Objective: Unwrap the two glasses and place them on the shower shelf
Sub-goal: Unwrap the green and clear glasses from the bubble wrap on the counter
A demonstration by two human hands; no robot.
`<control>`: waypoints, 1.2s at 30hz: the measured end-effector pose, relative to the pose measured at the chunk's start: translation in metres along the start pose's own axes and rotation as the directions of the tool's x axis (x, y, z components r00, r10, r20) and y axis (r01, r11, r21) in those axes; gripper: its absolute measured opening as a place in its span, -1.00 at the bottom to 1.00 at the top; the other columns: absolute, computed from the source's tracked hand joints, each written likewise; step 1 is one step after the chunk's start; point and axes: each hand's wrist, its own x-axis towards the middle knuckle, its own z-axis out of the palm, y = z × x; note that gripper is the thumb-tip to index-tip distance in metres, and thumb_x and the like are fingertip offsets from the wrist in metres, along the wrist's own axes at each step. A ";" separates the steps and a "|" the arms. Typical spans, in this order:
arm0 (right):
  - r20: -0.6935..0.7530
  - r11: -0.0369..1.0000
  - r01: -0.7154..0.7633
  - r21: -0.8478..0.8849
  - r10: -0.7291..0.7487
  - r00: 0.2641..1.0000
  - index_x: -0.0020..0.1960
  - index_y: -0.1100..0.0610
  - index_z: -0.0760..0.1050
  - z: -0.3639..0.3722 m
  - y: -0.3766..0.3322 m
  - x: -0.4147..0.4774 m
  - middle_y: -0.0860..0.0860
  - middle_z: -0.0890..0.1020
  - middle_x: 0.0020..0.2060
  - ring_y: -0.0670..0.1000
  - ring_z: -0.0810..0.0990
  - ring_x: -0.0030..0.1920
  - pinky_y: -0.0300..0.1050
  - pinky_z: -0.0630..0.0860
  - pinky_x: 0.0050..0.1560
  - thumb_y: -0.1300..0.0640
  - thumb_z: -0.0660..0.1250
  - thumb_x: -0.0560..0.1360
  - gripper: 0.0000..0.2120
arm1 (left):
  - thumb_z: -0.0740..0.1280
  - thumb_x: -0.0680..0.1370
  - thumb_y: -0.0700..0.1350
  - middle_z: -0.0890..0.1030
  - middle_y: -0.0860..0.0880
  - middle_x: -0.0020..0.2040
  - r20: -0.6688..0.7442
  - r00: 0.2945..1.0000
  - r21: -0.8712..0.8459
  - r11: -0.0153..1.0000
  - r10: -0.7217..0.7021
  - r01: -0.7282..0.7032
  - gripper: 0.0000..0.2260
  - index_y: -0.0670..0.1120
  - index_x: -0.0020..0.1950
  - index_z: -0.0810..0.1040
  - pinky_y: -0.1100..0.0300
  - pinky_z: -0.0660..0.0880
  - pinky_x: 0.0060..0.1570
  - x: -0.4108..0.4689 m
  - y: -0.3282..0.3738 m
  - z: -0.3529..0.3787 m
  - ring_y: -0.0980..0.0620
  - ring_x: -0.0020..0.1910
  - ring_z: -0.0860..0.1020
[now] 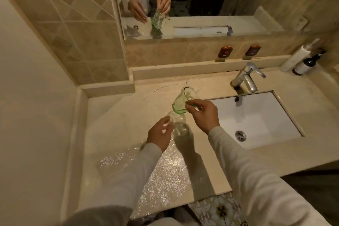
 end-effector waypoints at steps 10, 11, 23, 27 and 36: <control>0.212 0.984 0.107 -0.141 -0.076 0.974 0.07 0.10 0.73 0.016 0.019 0.067 0.18 0.31 0.56 0.16 0.30 0.56 0.04 0.29 0.53 0.14 0.55 0.46 -0.81 | 0.24 0.64 -0.04 0.52 -0.07 0.39 -0.064 0.994 -0.097 0.992 -0.087 0.080 -0.63 0.12 0.45 0.43 -0.11 0.48 0.30 0.078 0.050 0.026 -0.17 0.31 0.51; 0.236 0.984 0.112 -0.141 -0.077 0.969 0.07 0.10 0.74 0.018 0.022 0.076 0.19 0.32 0.56 0.15 0.32 0.55 0.00 0.29 0.52 0.14 0.55 0.45 -0.81 | 0.24 0.62 -0.03 0.54 -0.09 0.36 -0.075 0.990 -0.099 0.989 -0.118 0.110 -0.63 0.16 0.43 0.44 -0.15 0.47 0.30 0.084 0.048 0.029 -0.22 0.31 0.51; 0.465 0.838 0.382 -0.389 -0.180 0.867 0.08 0.10 0.73 0.044 0.036 0.155 0.14 0.35 0.49 0.26 0.26 0.51 -0.05 -0.08 0.59 0.13 0.49 0.49 -0.83 | 0.23 0.40 -0.02 0.60 -0.23 0.26 -0.197 0.936 -0.197 0.947 -0.292 0.254 -0.55 0.26 0.27 0.53 -0.30 0.42 0.28 0.169 0.016 0.046 -0.41 0.29 0.45; 0.498 0.726 0.473 -0.499 -0.207 0.842 0.03 0.01 0.74 0.052 0.039 0.169 0.17 0.38 0.47 0.21 0.37 0.48 0.26 -0.37 0.56 0.06 0.47 0.47 -0.84 | 0.21 0.38 0.02 0.58 -0.23 0.27 -0.203 0.912 -0.193 0.928 -0.357 0.320 -0.59 0.42 0.15 0.53 -0.31 0.43 0.30 0.181 0.014 0.048 -0.40 0.29 0.47; 0.501 0.696 0.482 -0.532 -0.200 0.842 0.08 -0.03 0.72 0.051 0.045 0.183 0.14 0.36 0.49 0.14 0.32 0.53 0.35 -0.39 0.52 0.02 0.44 0.49 -0.81 | 0.22 0.32 0.03 0.62 -0.16 0.26 -0.204 0.931 -0.130 0.951 -0.304 0.282 -0.55 0.46 0.12 0.44 -0.32 0.46 0.26 0.200 0.007 0.055 -0.41 0.25 0.49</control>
